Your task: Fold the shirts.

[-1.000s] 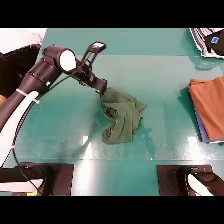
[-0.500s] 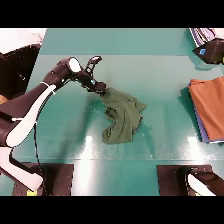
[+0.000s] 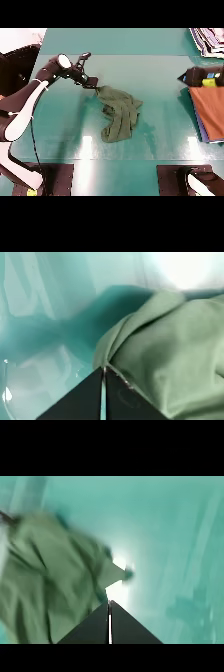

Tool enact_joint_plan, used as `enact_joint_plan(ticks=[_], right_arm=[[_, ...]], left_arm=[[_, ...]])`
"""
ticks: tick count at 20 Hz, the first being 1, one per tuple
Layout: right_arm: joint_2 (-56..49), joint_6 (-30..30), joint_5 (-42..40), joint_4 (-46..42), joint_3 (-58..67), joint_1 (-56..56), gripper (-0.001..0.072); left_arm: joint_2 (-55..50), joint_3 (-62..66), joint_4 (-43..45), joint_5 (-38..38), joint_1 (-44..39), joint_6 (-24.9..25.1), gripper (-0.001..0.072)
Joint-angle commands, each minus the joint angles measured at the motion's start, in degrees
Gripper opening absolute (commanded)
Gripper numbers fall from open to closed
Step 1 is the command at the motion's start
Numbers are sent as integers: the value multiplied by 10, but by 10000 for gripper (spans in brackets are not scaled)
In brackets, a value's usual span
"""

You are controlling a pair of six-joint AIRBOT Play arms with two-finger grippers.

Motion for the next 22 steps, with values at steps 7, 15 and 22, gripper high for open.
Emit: enact_joint_plan(ticks=[7, 15, 22], right_arm=[[-20, -49, -44, 186, -274, 51, 529], [-241, -168, -209, 266, -237, 255, 528], [-301, -181, -159, 206, -95, 251, 17]], left_arm=[[166, 1, 158, -72, 41, -12, 25], [179, 1, 161, -93, 41, -11, 25], [227, 2, 186, -77, 41, -17, 25]])
